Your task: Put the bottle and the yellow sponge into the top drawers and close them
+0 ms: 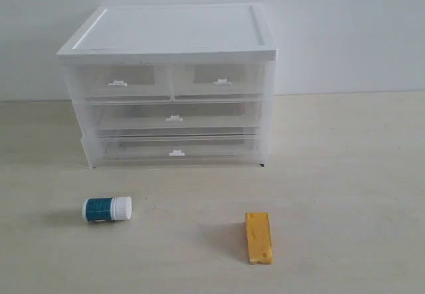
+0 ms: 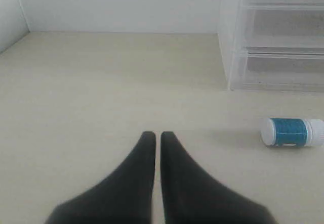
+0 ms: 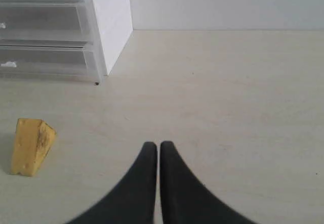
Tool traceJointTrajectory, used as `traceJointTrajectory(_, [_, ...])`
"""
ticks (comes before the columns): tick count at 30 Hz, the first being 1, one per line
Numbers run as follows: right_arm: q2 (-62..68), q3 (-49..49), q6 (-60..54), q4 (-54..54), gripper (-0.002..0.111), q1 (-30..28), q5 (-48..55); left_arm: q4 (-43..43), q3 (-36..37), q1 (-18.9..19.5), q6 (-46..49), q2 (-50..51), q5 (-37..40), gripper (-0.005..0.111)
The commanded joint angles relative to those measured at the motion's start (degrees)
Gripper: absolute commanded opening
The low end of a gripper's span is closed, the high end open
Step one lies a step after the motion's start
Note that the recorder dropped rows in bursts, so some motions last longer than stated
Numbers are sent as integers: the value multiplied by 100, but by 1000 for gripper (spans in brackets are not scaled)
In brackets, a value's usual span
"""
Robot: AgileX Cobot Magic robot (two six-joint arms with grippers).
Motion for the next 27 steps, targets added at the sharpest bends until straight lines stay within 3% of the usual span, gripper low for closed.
traceJointTrajectory(1, [-9,-3,-31,-43,0,-3,-26,307,22,19,19,-13,-107,4])
traceJointTrajectory(4, [-9,-3,0,-43,0,-3,-43,840,22,19,19,-13,-380,4])
traceJointTrajectory(7, [-9,-3,-77,-66,0,-3,-416,819,22,19,19,-13,-1101,4])
traceJointTrajectory(11, [-9,-3,92,-23,0,-3,-1609,389,22,19,-321,-13,-2355,4])
traceJointTrajectory(22, [-9,-3,315,-23,0,-3,-4981,401,22,19,-1562,-13,-5643,4])
traceJointTrajectory(25, [-9,-3,926,-23,0,-3,-5606,583,22,19,-2248,-13,-6354,4])
traceJointTrajectory(27, [-9,-3,1178,-23,0,-3,-6053,584,22,19,-2646,-13,-6391,4])
